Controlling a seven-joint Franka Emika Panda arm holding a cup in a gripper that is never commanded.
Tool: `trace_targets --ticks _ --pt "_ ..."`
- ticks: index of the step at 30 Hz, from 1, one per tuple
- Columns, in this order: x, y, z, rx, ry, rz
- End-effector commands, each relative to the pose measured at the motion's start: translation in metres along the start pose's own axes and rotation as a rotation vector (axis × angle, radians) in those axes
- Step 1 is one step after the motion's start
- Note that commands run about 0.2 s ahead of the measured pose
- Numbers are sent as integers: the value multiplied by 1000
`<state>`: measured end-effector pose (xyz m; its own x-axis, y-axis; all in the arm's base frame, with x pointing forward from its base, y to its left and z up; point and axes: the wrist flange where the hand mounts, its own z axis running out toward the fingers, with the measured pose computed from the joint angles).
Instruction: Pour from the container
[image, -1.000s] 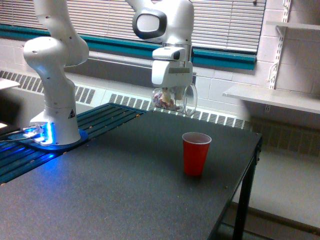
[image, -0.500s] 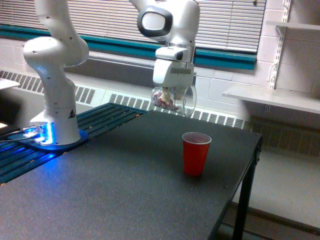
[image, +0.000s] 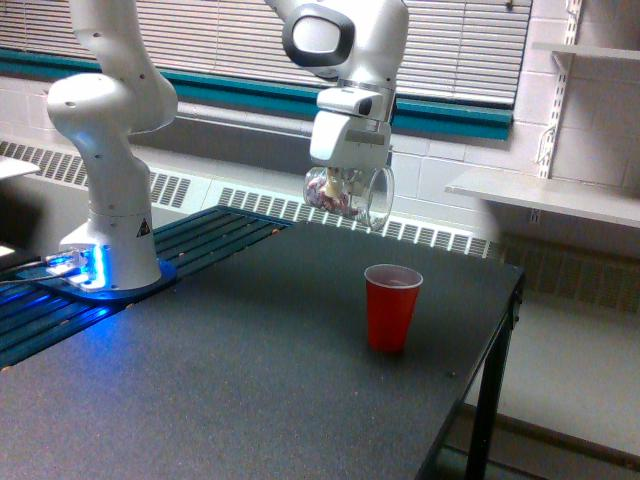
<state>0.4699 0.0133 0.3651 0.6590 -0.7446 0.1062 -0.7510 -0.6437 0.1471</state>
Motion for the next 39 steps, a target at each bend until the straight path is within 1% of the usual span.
trace_targets --ticks 1,13,22,28,33,39 --pt "-5 -6 -1 -26 -2 -5" --pt "-3 -11 -2 -55 -10 -9" --pt "-3 -13 -8 -97 -23 -19" --pt "-6 -17 -9 -104 -27 -9" --pt "-4 -18 -12 -121 -29 -13" --pt "-2 -19 -20 -143 -47 -17"
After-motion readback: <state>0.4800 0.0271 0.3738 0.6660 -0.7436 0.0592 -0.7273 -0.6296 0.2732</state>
